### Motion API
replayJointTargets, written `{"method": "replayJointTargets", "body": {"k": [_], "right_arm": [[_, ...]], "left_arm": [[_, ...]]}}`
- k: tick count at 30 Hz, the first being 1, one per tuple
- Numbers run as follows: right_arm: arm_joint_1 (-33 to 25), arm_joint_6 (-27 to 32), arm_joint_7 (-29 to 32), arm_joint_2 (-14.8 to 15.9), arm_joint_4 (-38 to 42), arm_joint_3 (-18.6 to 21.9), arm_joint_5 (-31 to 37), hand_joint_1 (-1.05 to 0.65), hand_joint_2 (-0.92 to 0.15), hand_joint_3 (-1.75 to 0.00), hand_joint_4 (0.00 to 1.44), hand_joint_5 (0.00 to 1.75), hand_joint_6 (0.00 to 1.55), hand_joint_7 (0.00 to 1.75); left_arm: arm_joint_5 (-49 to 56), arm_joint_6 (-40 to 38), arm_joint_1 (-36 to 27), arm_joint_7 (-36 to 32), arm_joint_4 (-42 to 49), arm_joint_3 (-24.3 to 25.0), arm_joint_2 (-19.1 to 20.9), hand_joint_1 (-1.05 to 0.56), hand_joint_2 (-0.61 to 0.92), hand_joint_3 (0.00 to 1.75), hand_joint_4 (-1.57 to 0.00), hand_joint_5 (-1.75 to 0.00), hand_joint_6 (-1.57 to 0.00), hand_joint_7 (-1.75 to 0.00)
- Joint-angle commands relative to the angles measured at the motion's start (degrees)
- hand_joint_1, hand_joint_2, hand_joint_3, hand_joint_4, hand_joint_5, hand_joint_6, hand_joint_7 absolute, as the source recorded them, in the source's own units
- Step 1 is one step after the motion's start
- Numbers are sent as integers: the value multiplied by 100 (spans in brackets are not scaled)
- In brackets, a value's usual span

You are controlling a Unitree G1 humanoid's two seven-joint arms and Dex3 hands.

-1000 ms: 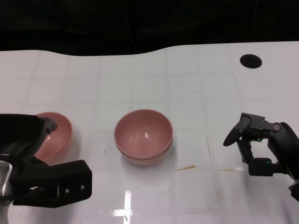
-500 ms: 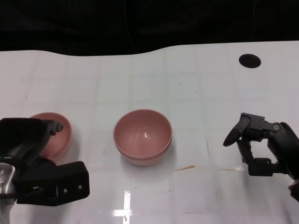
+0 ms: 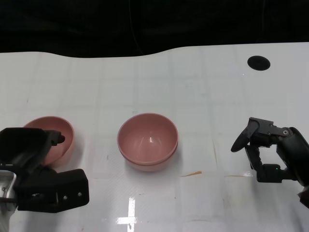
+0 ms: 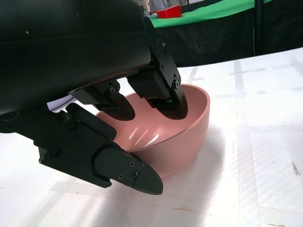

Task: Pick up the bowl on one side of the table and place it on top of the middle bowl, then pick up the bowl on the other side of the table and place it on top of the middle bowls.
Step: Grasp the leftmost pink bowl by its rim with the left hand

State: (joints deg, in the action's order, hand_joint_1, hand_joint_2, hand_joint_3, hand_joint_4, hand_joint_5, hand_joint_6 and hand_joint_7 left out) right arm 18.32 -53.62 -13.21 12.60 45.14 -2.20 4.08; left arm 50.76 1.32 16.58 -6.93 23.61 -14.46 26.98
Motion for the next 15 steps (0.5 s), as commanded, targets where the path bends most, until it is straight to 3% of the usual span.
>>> {"method": "replayJointTargets", "body": {"k": [1, 15], "right_arm": [[69, -39, -21, 67, 7, 41, -35, -8, -55, -121, 86, 175, 74, 153], [84, -163, -54, 49, 69, 34, -39, -8, -55, -120, 86, 175, 74, 153]], "left_arm": [[-58, -76, 79, -99, 171, -50, 137, -50, 81, 0, -75, 0, -80, 0], [-283, 348, 298, -683, 998, -257, 114, -35, 81, 0, -79, -1, -85, -1]]}}
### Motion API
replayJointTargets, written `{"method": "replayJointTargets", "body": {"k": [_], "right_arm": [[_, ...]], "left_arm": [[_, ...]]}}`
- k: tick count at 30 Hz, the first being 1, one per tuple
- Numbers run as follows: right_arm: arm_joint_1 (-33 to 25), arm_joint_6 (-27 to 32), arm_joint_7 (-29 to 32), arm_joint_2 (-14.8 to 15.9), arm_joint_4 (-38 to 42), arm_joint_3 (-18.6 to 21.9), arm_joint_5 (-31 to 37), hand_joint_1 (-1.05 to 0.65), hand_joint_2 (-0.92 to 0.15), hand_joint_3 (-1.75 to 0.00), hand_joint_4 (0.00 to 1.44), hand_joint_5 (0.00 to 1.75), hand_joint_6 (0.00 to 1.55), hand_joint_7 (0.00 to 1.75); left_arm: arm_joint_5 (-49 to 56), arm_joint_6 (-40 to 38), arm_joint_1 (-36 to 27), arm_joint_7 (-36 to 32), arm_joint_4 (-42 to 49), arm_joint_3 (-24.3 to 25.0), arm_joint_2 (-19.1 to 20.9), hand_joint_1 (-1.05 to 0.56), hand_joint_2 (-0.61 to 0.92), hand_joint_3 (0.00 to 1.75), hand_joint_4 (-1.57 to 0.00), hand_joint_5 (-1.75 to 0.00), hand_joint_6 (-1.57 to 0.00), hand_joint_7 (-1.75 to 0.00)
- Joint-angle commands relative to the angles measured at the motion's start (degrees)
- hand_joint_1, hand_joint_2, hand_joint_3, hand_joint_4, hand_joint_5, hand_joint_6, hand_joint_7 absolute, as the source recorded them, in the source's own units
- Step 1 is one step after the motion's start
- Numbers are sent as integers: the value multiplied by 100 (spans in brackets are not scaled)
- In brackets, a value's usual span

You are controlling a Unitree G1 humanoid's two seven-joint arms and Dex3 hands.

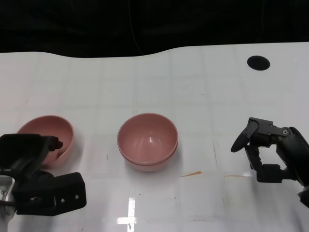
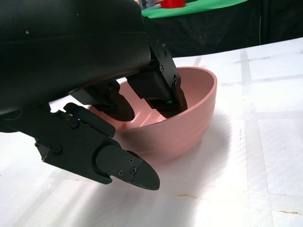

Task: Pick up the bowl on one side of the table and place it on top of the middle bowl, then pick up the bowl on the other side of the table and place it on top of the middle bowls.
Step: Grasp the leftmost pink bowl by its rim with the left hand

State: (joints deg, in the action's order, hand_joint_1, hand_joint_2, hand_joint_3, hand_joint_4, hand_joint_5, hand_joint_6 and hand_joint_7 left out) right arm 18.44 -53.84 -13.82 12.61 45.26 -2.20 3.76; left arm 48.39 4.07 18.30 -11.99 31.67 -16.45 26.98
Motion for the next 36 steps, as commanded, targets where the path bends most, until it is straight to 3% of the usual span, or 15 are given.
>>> {"method": "replayJointTargets", "body": {"k": [1, 10, 24, 36], "right_arm": [[77, -160, 6, 55, 70, 32, 1, -8, -55, -120, 86, 175, 74, 153], [110, -172, -67, 43, 138, 37, -74, -8, -55, -121, 86, 175, 74, 152], [118, -164, -56, 58, 165, 51, -41, -8, -55, -121, 86, 175, 74, 153], [133, -236, -75, 60, 219, 49, -54, -8, -54, -122, 87, 175, 74, 153]], "left_arm": [[-59, 111, 155, -194, 275, -82, 116, -34, 82, 0, -80, -1, -86, -1], [-199, 459, 392, -513, 926, -231, 82, -30, 82, 0, -80, 0, -87, -1], [-669, 979, 621, -389, 1411, -306, 50, -15, 88, 1, -80, -1, -87, 0], [-1216, 1296, 681, -42, 1536, -269, 40, -1, 92, 11, -99, -7, -98, -4]]}}
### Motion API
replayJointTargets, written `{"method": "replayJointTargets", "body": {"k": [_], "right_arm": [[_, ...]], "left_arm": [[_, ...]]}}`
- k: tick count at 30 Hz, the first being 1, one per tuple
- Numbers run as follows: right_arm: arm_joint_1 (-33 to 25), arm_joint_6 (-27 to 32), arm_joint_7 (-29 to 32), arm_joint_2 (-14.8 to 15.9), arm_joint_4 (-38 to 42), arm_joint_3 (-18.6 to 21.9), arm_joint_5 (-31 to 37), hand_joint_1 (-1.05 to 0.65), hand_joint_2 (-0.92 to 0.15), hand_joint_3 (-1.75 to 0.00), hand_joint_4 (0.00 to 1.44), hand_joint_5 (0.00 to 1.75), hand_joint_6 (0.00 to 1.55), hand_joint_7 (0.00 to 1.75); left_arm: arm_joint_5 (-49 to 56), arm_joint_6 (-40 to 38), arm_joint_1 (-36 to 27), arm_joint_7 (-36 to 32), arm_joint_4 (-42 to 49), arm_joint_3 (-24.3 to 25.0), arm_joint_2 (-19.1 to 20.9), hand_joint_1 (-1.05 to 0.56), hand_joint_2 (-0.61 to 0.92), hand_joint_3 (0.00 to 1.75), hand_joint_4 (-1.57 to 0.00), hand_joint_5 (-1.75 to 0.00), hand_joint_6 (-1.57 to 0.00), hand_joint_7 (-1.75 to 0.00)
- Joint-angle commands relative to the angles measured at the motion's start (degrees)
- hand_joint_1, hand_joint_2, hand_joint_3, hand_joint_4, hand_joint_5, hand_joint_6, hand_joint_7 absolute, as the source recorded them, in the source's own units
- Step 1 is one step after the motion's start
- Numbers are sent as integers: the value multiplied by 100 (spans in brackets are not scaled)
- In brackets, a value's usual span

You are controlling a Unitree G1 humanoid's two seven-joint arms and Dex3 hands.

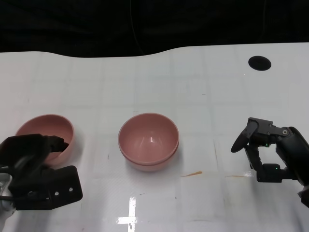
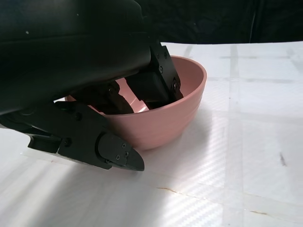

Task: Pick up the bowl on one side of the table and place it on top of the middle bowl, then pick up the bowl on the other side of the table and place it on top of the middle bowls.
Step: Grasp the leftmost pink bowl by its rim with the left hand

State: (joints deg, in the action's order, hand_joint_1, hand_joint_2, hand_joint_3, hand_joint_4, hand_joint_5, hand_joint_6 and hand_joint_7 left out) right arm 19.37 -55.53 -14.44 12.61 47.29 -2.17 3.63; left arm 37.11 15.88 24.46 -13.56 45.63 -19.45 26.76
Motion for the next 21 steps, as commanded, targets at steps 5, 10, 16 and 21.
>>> {"method": "replayJointTargets", "body": {"k": [5, 10, 16, 21], "right_arm": [[42, -87, -33, 43, 32, 43, -66, -8, -54, -123, 87, 175, 75, 153], [48, -68, -38, 41, 34, 45, -71, -8, -54, -123, 87, 175, 75, 153], [39, -52, 3, 49, 8, 45, -27, -8, -54, -123, 87, 175, 75, 153], [38, -72, -25, 53, 20, 43, -47, -8, -53, -123, 87, 175, 75, 153]], "left_arm": [[-224, 108, 78, 234, 116, 43, 57, 9, 92, 19, -112, -38, -118, -14], [-157, 230, 103, 19, 184, -12, 72, 10, 92, 16, -59, -166, -65, -134], [-172, 366, 107, -204, 260, 15, 44, 12, 92, 18, -55, -175, -42, -171], [-92, 485, 71, -546, 241, 0, 57, 11, 92, 17, -59, -175, -43, -174]]}}
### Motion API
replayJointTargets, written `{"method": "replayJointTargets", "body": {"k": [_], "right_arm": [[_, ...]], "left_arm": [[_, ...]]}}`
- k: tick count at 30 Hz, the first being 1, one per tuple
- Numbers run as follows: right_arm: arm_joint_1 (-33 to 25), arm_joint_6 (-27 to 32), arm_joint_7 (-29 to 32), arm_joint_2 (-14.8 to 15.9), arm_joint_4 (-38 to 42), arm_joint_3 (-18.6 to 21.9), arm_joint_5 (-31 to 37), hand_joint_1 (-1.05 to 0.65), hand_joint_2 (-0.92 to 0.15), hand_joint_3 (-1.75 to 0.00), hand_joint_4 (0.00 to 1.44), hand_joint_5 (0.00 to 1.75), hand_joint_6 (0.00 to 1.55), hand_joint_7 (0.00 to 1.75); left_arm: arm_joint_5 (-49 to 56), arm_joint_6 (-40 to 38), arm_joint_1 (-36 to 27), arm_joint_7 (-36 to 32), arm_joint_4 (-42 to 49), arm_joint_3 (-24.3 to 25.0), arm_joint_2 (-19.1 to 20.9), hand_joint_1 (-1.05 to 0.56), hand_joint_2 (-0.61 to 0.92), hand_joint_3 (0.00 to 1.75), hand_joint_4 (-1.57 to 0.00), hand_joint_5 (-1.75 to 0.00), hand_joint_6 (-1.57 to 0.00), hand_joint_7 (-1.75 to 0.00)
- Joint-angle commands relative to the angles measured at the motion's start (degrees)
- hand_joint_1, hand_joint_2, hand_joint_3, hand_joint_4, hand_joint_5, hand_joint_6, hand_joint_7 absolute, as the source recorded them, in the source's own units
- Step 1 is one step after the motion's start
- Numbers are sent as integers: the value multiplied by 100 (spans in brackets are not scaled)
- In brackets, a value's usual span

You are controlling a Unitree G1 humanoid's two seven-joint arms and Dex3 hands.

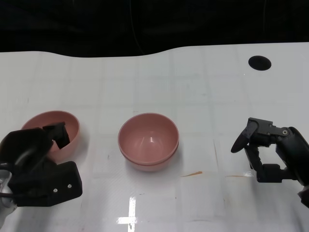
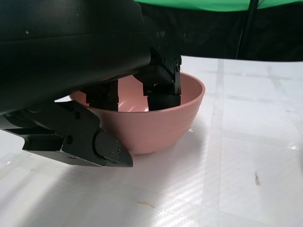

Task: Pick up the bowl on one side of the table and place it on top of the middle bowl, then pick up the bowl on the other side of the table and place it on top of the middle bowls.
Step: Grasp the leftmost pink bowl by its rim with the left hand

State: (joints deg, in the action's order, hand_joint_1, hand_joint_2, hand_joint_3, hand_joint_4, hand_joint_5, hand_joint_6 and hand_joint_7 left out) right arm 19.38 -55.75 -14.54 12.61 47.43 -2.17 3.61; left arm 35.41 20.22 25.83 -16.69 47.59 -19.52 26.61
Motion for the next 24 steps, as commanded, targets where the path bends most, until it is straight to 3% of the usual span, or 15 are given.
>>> {"method": "replayJointTargets", "body": {"k": [1, 24], "right_arm": [[37, -48, -20, 52, 5, 43, -50, -8, -53, -123, 87, 175, 75, 153], [55, -37, -33, 39, 54, 34, -54, -7, -52, -125, 88, 175, 75, 152]], "left_arm": [[101, 57, -69, -292, 46, -1, 72, 11, 92, 17, -59, -175, -44, -175], [191, 268, -208, -587, -302, 37, 163, 11, 92, 11, -65, -175, -53, -171]]}}
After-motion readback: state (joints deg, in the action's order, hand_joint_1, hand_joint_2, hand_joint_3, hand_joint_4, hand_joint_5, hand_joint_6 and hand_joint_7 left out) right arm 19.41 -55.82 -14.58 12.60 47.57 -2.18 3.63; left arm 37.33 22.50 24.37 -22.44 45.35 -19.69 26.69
